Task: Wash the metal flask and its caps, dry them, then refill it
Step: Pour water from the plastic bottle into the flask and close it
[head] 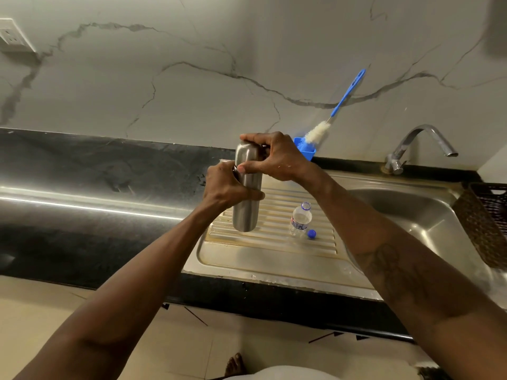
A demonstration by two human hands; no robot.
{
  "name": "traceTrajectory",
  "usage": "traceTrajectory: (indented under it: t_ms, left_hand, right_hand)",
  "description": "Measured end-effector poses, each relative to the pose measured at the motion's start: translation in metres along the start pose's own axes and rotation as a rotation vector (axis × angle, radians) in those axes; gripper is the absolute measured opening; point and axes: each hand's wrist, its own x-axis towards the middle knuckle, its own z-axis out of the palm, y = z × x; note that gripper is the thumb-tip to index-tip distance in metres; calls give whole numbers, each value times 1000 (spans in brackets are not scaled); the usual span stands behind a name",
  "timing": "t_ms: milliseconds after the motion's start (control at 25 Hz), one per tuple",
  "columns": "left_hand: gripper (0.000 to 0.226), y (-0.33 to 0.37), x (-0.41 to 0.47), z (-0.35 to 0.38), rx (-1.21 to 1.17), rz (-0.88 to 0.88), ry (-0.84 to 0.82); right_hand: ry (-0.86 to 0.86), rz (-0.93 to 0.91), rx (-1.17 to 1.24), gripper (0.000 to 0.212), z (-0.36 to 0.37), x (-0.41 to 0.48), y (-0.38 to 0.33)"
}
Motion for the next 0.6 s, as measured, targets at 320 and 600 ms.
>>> traceTrajectory:
  t_ms: [320, 600]
  left_hand:
    - [62, -1, 1, -6, 42, -54, 158]
    - [61, -8, 2, -24, -14, 33, 47]
  right_hand:
    - [315, 111, -334, 80, 27, 9, -25]
    - [-16, -1, 292, 71, 21, 8, -3]
